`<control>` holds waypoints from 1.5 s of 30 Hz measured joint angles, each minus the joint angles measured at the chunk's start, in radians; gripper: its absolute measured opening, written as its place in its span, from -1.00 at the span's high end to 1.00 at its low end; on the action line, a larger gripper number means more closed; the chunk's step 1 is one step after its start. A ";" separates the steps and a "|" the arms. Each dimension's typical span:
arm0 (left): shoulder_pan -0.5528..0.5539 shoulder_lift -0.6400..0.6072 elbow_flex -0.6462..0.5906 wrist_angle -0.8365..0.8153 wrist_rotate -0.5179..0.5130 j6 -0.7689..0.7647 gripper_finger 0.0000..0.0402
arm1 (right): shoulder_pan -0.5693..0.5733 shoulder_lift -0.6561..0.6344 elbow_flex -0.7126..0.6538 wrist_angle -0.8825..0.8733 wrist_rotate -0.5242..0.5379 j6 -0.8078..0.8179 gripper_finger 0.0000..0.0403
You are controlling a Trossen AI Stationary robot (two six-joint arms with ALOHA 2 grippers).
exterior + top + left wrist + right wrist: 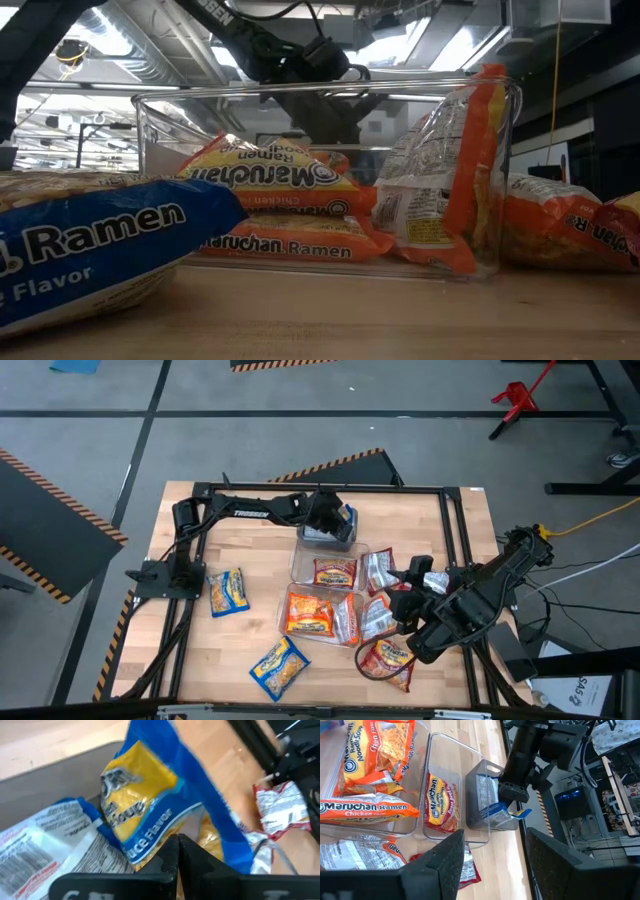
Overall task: Sort Maruchan noodles
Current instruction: Put the middle left blue noddle pack into the black bin
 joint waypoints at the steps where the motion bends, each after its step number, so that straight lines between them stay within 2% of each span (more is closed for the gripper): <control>1: -0.001 0.000 0.000 0.004 0.000 0.000 1.00 | 0.000 0.000 0.000 0.000 0.000 0.000 0.02; 6: -0.010 -0.001 0.000 0.076 -0.003 0.000 1.00 | 0.000 0.000 0.000 0.001 0.000 0.000 0.02; 13: -0.020 -0.004 0.000 0.082 -0.019 0.052 1.00 | 0.000 0.000 0.000 0.001 0.000 0.000 0.02; 20: 0.005 -0.118 0.000 -0.017 0.026 0.121 1.00 | 0.000 0.000 0.000 0.001 -0.008 0.000 0.02; 24: 0.007 -0.245 0.000 -0.175 0.024 0.209 1.00 | 0.000 0.000 0.000 0.000 -0.008 -0.007 0.02; 27: -0.001 -0.361 0.001 -0.398 -0.019 0.283 1.00 | 0.000 0.000 0.000 0.000 -0.008 -0.007 0.02; 30: -0.021 -0.467 0.000 -0.623 -0.113 0.320 1.00 | 0.000 0.000 0.000 0.005 0.013 -0.007 0.02; 33: -0.049 -0.563 0.000 -0.775 -0.235 0.300 0.95 | -0.037 0.000 0.000 0.029 0.143 -0.019 0.02; 35: -0.063 -0.623 0.000 -0.841 -0.324 0.253 0.90 | -0.104 -0.001 0.001 0.094 0.171 -0.085 0.02; 36: -0.068 -0.658 0.000 -0.870 -0.367 0.227 0.88 | -0.148 -0.001 0.001 0.140 0.151 -0.144 0.02; 38: -0.073 -0.718 0.000 -0.895 -0.423 0.188 0.84 | -0.241 -0.001 0.001 0.270 0.036 -0.303 0.02; 41: -0.078 -0.796 0.000 -0.899 -0.449 0.166 0.80 | -0.396 0.015 0.001 0.528 -0.215 -0.552 0.02; 43: -0.083 -0.842 0.000 -0.900 -0.463 0.157 0.79 | -0.494 0.025 0.000 0.676 -0.374 -0.656 0.02; 45: -0.090 -0.879 0.000 -0.900 -0.497 0.144 0.78 | -0.588 0.038 0.002 0.810 -0.490 -0.712 0.02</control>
